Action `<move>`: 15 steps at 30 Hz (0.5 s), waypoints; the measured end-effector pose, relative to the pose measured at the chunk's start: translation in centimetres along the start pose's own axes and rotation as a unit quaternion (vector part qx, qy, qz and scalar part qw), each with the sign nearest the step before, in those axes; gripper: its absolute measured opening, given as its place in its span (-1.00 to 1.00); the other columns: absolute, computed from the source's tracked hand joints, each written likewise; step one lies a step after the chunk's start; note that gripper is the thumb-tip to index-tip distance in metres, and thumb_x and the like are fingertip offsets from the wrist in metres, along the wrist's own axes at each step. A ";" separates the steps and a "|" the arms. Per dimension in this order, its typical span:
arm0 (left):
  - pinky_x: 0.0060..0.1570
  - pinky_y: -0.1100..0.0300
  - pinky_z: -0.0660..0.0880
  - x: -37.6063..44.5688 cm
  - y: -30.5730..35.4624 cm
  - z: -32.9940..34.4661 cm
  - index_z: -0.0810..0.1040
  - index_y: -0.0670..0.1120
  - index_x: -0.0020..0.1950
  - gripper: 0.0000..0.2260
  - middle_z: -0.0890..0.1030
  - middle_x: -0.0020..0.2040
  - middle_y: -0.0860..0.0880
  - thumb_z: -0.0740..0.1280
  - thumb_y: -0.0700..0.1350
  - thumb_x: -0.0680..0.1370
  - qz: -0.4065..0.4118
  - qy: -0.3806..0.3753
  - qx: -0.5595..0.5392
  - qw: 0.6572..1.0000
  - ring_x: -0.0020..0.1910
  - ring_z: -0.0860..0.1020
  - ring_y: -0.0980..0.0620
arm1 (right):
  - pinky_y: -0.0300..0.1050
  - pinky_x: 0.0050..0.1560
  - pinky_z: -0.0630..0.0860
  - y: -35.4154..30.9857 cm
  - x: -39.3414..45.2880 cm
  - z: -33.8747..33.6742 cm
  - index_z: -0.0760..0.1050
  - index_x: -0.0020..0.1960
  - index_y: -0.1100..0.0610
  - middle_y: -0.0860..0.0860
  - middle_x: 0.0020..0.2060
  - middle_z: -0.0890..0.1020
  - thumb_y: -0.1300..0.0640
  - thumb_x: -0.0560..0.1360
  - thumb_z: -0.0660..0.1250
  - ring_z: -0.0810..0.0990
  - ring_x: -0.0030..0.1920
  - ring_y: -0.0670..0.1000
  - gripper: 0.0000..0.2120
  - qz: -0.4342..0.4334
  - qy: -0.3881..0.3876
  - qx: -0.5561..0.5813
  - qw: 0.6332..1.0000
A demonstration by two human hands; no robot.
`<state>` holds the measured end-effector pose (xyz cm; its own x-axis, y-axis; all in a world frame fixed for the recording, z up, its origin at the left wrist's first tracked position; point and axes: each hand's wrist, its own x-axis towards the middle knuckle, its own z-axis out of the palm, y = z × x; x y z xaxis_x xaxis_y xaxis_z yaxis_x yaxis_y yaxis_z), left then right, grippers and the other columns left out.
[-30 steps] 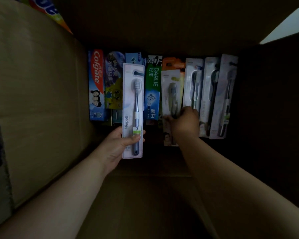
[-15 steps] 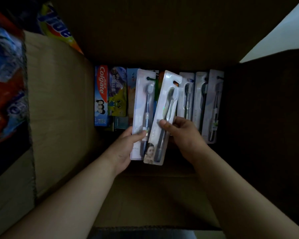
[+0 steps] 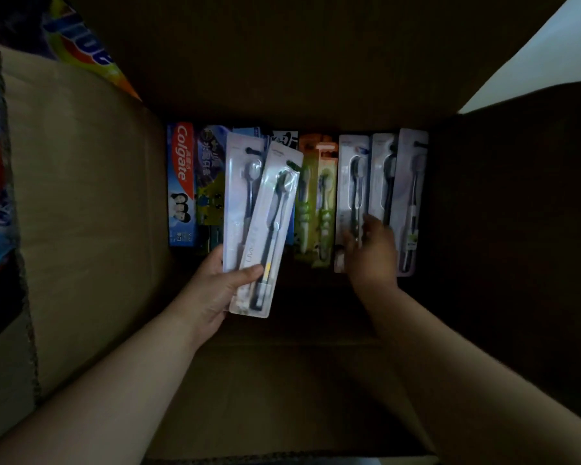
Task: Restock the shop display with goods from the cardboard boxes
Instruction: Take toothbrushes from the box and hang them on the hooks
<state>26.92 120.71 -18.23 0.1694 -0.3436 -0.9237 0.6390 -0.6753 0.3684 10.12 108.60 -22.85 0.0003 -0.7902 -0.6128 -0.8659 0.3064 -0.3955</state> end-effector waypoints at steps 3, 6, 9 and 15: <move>-0.13 0.06 0.56 0.3 -0.3 -0.5 0.50 0.08 0.07 -0.68 0.67 -0.02 -0.02 0.34 -0.33 0.49 0.006 0.003 -0.006 1.000 -0.07 0.65 0.01 | -0.05 0.24 0.40 1.7 1.4 0.7 0.42 0.33 0.20 0.20 0.29 0.44 0.14 0.56 0.28 0.46 0.25 0.21 -0.64 0.013 -0.042 -0.098 0.994; -0.13 0.05 0.55 0.5 -0.8 -0.7 0.50 0.10 0.08 -0.68 0.68 -0.01 -0.02 0.34 -0.32 0.50 0.001 0.009 -0.014 1.000 -0.04 0.65 0.00 | -0.04 0.18 0.45 1.7 1.6 1.8 0.47 0.24 0.25 0.20 0.24 0.47 0.18 0.54 0.32 0.50 0.19 0.21 -0.71 0.034 -0.048 -0.083 0.995; -0.12 0.04 0.56 0.7 -1.1 -0.9 0.51 0.10 0.10 -0.67 0.69 -0.02 -0.02 0.35 -0.31 0.49 -0.005 -0.001 -0.008 1.000 -0.06 0.67 0.01 | -0.14 0.19 0.41 1.5 1.6 2.7 0.49 0.16 0.26 0.16 0.24 0.41 0.17 0.53 0.33 0.49 0.17 0.18 -0.75 0.041 -0.031 -0.079 0.996; -0.09 0.04 0.55 0.9 -0.9 -1.0 0.50 0.07 0.10 -0.67 0.68 0.01 -0.04 0.34 -0.33 0.49 -0.002 -0.005 -0.011 1.000 -0.03 0.65 -0.01 | -0.03 0.26 0.39 0.6 1.4 3.5 0.41 0.24 0.26 0.19 0.31 0.34 0.14 0.49 0.39 0.42 0.25 0.23 -0.61 0.064 -0.006 -0.094 0.993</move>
<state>27.24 121.67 -19.49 0.1588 -0.3468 -0.9244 0.6556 -0.6630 0.3613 11.36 109.48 -26.33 -0.1113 -0.7442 -0.6586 -0.9375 0.2985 -0.1788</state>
